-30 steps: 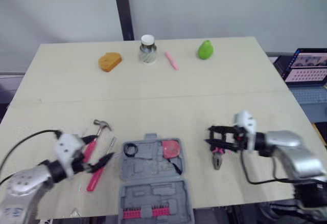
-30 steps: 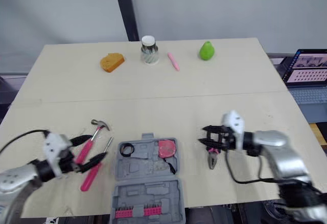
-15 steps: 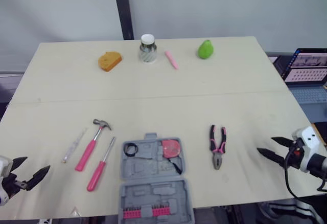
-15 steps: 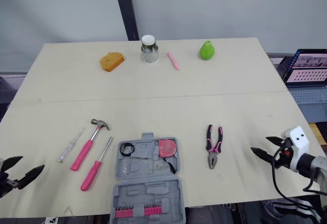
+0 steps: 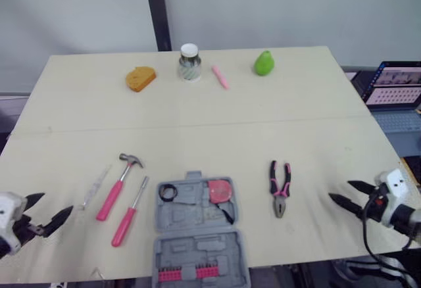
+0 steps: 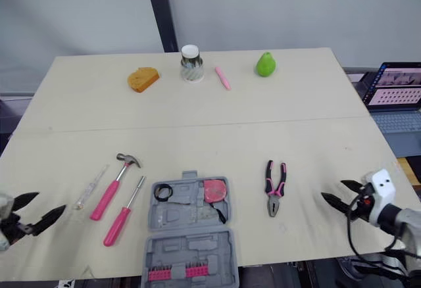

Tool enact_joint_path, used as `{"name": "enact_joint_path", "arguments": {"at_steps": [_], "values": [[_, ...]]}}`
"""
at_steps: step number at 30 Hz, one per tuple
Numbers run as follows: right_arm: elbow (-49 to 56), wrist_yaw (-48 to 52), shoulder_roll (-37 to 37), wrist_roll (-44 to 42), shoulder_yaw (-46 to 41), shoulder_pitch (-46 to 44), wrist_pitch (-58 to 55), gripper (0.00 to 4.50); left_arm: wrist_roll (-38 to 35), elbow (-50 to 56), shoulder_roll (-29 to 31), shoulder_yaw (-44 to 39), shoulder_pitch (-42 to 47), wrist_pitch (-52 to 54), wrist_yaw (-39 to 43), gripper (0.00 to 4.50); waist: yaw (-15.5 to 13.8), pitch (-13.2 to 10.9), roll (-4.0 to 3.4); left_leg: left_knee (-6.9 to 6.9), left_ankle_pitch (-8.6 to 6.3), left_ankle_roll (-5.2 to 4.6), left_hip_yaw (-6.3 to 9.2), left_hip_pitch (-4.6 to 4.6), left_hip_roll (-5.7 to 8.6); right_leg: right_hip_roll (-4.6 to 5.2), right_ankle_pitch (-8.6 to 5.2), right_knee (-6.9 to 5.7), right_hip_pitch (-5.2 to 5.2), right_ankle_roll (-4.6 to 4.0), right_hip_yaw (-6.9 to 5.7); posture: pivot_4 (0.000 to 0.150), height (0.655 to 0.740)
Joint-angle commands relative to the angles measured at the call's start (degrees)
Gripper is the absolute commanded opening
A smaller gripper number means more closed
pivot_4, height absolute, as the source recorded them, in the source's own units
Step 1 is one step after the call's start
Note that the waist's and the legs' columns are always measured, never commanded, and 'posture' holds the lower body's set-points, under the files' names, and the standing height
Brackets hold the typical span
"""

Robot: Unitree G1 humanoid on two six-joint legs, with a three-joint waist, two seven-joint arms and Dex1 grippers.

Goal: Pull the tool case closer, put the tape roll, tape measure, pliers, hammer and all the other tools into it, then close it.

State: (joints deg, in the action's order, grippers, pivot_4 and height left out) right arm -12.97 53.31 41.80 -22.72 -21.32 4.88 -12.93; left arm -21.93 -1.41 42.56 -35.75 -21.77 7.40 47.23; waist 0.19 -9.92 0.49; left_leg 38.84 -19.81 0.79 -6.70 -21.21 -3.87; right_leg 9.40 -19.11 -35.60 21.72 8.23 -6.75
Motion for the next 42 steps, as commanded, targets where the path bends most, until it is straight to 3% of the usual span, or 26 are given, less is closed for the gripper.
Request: {"name": "enact_joint_path", "arguments": {"at_steps": [1,7,16,27,42], "values": [[19.01,-12.96,-6.53,-1.64,1.14,4.42,-9.78,4.44,-2.13,12.13,-0.23,6.84,2.59,3.79,0.69,4.5,-0.17,0.0,-0.03,0.02,-0.02,0.04,0.02,0.0,-0.02,0.0,0.0,-0.04,0.0,0.0,-0.01,0.15,0.74],[40.48,-31.4,-18.88,-2.59,5.11,8.58,-25.93,4.44,-1.05,23.5,0.57,22.37,11.88,8.73,2.63,4.5,-0.13,0.01,-0.15,0.02,-0.04,0.05,-0.02,-0.02,0.04,0.01,0.0,-0.23,0.03,-0.01,0.09,0.15,0.74],[60.24,-46.75,-28.44,-1.07,13.57,13.39,-40.57,4.44,-0.42,25.32,0.29,37.16,24.59,8.85,9.92,4.5,-1.05,0.09,-0.08,-0.64,0.1,0.24,-0.09,-0.33,0.04,-0.18,-0.02,-0.35,0.74,-0.05,0.06,0.15,0.74],[65.64,-54.22,-28.9,6.16,18.79,16.01,-43.87,4.44,0.05,25.85,-0.23,42.27,28.71,7.57,12.82,4.5,-1.81,0.12,-0.02,-0.85,0.06,0.24,-0.07,-0.38,0.06,-0.18,-0.03,-0.15,0.77,-0.04,-0.17,0.15,0.74],[65.33,-53.27,-31.45,3.02,15.77,15.32,-52.7,4.44,2.37,25.62,-2.59,44.23,27.12,5.45,11.6,4.5,-1.85,0.2,0.11,-0.84,0.05,0.23,0.04,-0.43,0.06,-0.19,-0.03,-0.14,0.76,-0.04,-0.34,0.15,0.74]]}}
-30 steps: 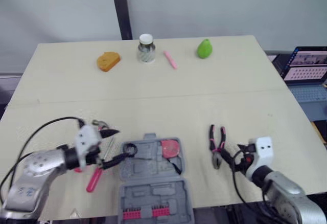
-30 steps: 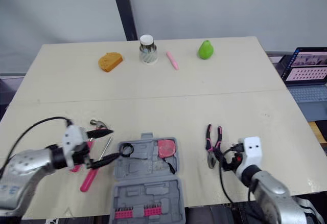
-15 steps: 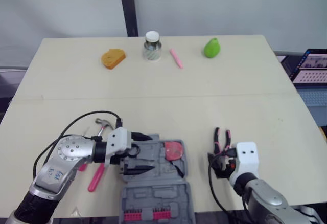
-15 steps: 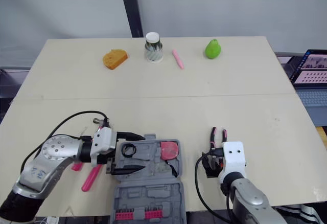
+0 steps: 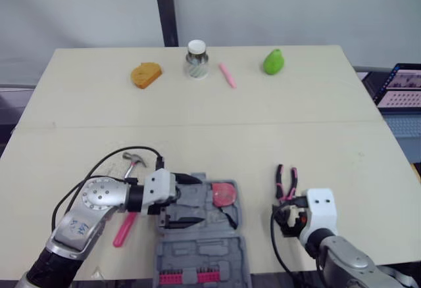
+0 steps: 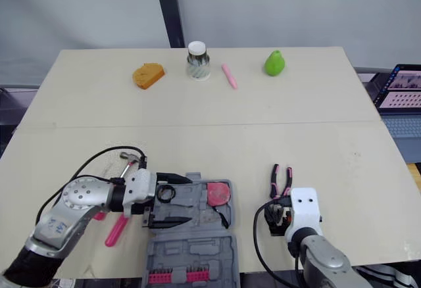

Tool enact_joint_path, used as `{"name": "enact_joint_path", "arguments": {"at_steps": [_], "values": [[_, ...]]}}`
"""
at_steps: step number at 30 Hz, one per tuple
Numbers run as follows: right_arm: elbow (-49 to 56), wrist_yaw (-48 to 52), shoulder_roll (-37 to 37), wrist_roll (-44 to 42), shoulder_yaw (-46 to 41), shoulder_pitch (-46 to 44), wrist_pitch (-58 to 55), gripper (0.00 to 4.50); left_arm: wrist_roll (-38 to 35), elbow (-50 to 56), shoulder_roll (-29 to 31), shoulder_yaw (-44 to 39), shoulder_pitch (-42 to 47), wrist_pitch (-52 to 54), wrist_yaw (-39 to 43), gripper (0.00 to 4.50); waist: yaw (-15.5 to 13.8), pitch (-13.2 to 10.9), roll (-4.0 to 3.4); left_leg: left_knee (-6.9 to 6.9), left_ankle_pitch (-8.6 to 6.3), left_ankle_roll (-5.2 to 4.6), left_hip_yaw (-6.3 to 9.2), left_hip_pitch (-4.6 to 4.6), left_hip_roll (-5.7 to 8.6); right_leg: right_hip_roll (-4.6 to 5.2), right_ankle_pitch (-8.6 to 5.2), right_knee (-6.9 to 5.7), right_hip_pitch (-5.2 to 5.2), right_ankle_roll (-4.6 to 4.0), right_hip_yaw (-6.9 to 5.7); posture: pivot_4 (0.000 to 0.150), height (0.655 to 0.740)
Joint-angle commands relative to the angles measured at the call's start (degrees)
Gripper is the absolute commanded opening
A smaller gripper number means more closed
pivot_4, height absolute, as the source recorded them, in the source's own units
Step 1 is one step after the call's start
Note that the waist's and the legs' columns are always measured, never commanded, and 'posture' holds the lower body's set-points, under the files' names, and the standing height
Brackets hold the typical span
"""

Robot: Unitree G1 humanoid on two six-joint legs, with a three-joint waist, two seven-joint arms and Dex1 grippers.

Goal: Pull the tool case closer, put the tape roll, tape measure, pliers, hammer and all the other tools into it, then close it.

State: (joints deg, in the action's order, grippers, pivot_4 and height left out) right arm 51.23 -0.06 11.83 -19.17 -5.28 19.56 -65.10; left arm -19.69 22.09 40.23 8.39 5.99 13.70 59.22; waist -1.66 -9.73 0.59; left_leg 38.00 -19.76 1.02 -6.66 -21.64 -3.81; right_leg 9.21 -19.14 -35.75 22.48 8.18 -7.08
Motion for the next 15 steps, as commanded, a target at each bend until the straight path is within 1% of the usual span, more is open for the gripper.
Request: {"name": "enact_joint_path", "arguments": {"at_steps": [1,15], "values": [[1.2,0.05,-1.54,-0.54,-0.14,0.6,-0.75,4.44,0.12,2.2,-0.27,0.0,-0.81,-0.89,-0.42,4.5,0.0,0.02,0.03,0.0,0.0,0.0,0.01,0.0,0.0,0.0,0.0,0.0,0.0,0.0,-0.01,0.15,0.74],[-0.64,-2.13,-2.95,1.8,2.75,-0.07,-2.14,4.44,0.87,1.16,-1.07,0.26,-0.57,-1.57,-0.52,4.5,0.0,0.08,0.13,0.06,0.01,0.02,0.07,0.0,0.0,0.0,0.0,-0.1,-0.02,0.0,-0.07,0.15,0.74]]}}
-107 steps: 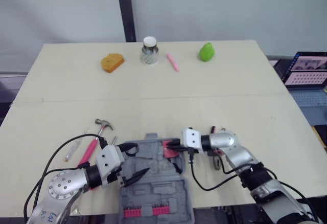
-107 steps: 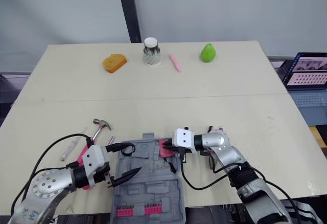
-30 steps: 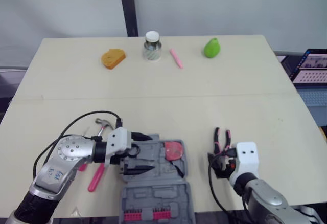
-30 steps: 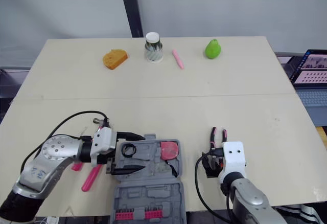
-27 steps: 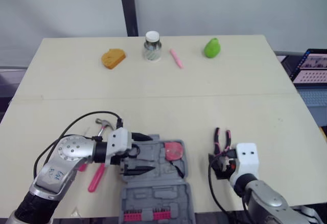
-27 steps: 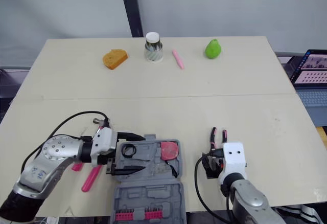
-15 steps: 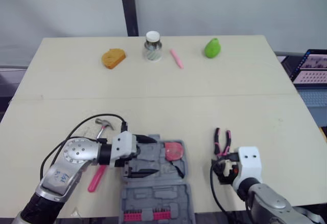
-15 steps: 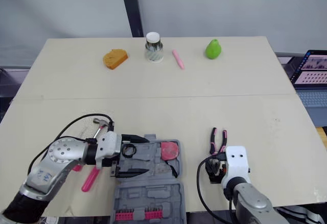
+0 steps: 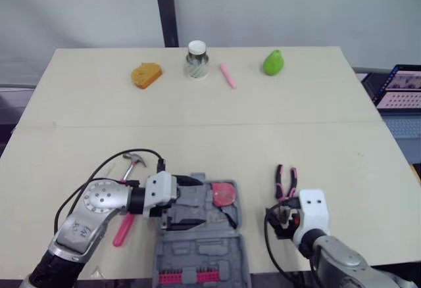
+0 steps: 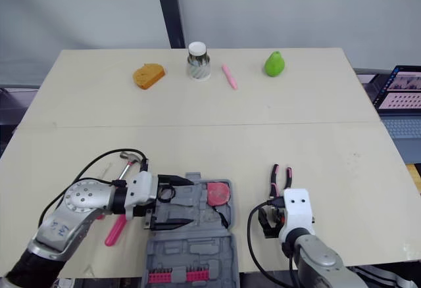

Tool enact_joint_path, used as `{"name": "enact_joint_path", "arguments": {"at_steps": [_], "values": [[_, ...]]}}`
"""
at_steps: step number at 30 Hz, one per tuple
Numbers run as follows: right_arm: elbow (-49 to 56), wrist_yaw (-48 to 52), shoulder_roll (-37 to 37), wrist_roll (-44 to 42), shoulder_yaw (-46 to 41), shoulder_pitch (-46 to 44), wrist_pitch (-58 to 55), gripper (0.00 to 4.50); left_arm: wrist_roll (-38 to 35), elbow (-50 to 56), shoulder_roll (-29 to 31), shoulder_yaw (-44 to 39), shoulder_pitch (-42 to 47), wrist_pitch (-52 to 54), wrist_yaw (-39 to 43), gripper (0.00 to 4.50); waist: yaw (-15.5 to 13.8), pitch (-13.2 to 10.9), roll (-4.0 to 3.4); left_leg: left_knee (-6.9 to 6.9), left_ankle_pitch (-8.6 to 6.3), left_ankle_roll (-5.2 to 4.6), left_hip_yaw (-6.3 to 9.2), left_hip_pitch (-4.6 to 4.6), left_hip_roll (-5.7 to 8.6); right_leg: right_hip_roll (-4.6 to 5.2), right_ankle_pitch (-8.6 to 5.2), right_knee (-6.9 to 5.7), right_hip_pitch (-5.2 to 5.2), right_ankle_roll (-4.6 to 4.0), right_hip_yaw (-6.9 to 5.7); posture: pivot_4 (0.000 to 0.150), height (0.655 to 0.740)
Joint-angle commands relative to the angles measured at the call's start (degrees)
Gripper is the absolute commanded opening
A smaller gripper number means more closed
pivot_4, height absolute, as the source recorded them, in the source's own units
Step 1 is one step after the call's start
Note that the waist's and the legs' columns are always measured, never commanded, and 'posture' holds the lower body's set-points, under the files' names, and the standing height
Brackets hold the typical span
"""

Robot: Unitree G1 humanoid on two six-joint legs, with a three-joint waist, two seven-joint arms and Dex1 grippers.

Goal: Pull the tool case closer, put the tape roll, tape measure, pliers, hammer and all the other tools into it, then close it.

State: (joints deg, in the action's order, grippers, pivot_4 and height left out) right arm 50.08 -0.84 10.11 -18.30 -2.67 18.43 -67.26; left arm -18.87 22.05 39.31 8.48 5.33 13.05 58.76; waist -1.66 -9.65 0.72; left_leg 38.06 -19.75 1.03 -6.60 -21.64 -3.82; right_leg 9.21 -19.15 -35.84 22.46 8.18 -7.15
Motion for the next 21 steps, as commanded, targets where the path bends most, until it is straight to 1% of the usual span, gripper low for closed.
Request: {"name": "enact_joint_path", "arguments": {"at_steps": [1,9,21], "values": [[0.38,-1.5,-1.47,1.2,0.25,1.03,0.0,4.44,0.12,1.15,-0.22,0.18,0.14,-0.96,-0.04,4.5,0.0,0.0,0.0,0.0,0.0,0.0,0.0,0.0,0.0,0.0,0.0,0.0,0.0,0.0,0.0,0.15,0.74],[-0.54,-2.11,-2.66,2.89,0.78,0.51,0.43,4.44,0.58,1.45,-0.84,0.45,0.05,-0.85,-0.36,4.5,0.01,0.0,0.0,0.0,0.0,0.0,0.04,0.0,0.0,0.0,0.0,-0.03,0.0,0.0,-0.05,0.15,0.74],[-4.6,-2.07,-3.72,6.68,1.65,-0.62,2.8,4.44,0.93,2.27,-1.33,0.88,-0.45,-0.66,-1.44,4.5,0.14,0.03,0.04,0.13,0.01,0.01,-0.02,0.0,0.0,0.01,0.0,-0.05,-0.03,0.0,-0.02,0.15,0.74]]}}
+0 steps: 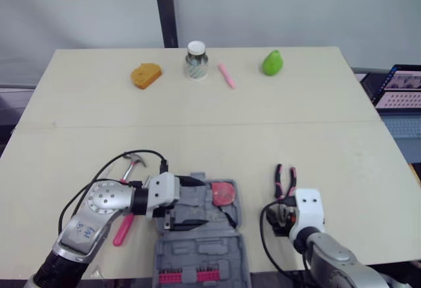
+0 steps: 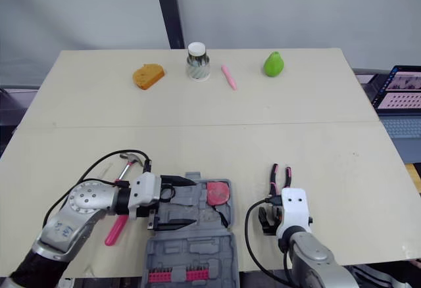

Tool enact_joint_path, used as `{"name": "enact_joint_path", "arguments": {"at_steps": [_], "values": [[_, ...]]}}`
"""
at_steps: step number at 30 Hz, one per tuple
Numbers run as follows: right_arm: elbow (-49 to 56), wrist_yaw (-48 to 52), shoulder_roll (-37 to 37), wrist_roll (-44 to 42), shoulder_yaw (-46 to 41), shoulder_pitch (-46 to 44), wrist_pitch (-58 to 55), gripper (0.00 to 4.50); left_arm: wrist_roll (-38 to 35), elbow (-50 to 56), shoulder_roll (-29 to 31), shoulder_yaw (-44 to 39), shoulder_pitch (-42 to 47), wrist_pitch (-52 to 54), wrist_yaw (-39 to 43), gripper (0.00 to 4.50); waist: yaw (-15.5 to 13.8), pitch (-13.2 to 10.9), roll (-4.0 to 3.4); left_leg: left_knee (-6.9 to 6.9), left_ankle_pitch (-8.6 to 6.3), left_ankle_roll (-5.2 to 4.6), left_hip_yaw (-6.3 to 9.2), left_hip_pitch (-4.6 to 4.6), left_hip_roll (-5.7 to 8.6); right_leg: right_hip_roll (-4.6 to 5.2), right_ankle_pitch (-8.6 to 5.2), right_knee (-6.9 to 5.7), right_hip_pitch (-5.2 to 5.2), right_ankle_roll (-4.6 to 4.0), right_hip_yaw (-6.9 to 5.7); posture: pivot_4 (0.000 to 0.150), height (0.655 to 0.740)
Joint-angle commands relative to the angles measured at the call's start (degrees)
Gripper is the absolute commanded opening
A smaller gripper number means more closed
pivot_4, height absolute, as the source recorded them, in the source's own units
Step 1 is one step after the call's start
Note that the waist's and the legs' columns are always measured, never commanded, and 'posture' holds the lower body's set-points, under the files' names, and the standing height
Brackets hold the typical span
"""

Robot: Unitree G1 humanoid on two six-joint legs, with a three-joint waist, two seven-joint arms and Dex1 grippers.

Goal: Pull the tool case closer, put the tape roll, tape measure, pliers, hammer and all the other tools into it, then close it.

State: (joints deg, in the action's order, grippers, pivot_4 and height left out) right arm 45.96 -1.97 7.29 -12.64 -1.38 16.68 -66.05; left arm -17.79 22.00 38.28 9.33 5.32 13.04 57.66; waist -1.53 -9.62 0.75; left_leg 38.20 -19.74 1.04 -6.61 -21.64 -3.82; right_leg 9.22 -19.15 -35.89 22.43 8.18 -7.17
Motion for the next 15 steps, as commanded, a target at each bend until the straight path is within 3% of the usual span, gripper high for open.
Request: {"name": "enact_joint_path", "arguments": {"at_steps": [1,10,13,15], "values": [[-0.71,-0.92,-1.04,1.23,0.37,1.1,1.88,4.44,-0.16,2.39,-0.31,0.07,-0.46,-0.62,-0.45,4.5,0.02,0.02,0.03,0.0,0.0,0.0,0.0,0.0,0.0,0.0,0.0,0.0,0.0,0.0,0.0,0.15,0.74],[-3.43,-0.51,-1.98,2.56,0.07,-0.44,3.76,4.44,-0.13,2.83,-0.39,0.59,-0.32,-0.32,-1.08,4.5,0.17,0.21,0.33,0.12,0.0,0.0,-0.07,0.02,-0.01,0.0,0.0,-0.03,-0.02,0.0,0.08,0.15,0.74],[-3.87,-0.61,-2.38,2.91,0.06,-0.23,4.14,3.68,-0.16,2.84,-0.33,0.65,-0.33,-0.37,-1.11,4.5,0.13,0.22,0.34,0.23,0.0,-0.01,-0.09,0.02,-0.01,0.0,0.0,-0.07,-0.03,0.0,0.14,0.15,0.74],[-4.16,-0.79,-2.73,3.22,-0.12,-0.01,4.55,2.71,-0.19,2.85,-0.29,0.66,-0.4,-0.4,-1.13,4.5,0.12,0.23,0.34,0.26,0.0,-0.01,-0.08,0.02,-0.01,0.0,0.0,-0.1,-0.03,0.0,0.14,0.15,0.74]]}}
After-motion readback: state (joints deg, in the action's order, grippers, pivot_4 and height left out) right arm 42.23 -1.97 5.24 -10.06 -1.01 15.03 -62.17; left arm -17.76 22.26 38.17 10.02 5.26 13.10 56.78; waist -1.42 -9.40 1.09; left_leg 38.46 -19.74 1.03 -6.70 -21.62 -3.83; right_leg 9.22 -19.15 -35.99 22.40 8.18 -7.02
